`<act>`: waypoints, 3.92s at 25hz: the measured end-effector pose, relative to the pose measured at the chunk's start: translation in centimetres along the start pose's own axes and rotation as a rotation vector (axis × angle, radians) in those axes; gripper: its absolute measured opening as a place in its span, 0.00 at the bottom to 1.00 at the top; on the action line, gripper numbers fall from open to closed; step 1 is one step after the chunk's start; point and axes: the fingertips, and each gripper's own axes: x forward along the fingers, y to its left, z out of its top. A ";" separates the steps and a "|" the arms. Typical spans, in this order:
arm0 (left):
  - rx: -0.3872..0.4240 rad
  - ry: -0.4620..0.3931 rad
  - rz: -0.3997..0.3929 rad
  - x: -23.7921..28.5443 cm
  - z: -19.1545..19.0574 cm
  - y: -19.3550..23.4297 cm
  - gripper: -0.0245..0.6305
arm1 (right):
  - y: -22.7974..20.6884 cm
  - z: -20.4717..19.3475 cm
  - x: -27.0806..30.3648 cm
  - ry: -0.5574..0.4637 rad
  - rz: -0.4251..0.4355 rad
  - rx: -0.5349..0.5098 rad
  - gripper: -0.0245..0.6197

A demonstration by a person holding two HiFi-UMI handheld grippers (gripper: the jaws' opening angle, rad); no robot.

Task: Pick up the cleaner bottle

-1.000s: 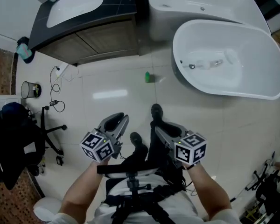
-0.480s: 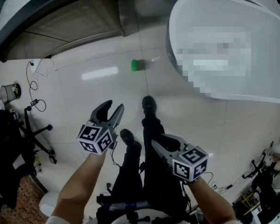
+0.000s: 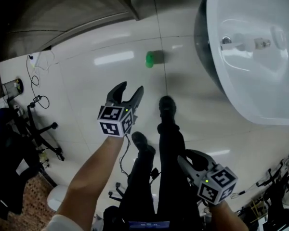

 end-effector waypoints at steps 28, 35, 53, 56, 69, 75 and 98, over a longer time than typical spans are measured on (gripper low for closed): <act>0.107 -0.020 0.158 22.7 -3.4 4.4 0.52 | -11.4 -1.5 1.9 0.084 -0.108 0.143 0.24; 0.104 -0.051 0.181 24.2 -3.5 5.5 0.52 | -12.6 -1.4 2.0 0.095 -0.129 0.155 0.23; 0.167 -0.036 0.179 25.5 -3.8 5.7 0.48 | -13.0 -1.8 2.5 0.093 -0.132 0.153 0.20; 0.190 -0.032 0.223 25.0 -3.8 6.8 0.35 | -13.0 -2.0 2.7 0.083 -0.139 0.158 0.20; 0.109 -0.046 0.195 23.0 -2.7 10.4 0.29 | -12.7 -2.2 2.7 0.076 -0.151 0.139 0.18; 0.123 -0.127 0.155 17.8 0.6 8.8 0.29 | -11.2 -1.7 2.8 0.064 -0.117 0.103 0.17; 0.176 -0.280 0.082 -1.7 15.4 2.7 0.29 | 0.5 4.7 -1.6 -0.072 -0.024 -0.056 0.16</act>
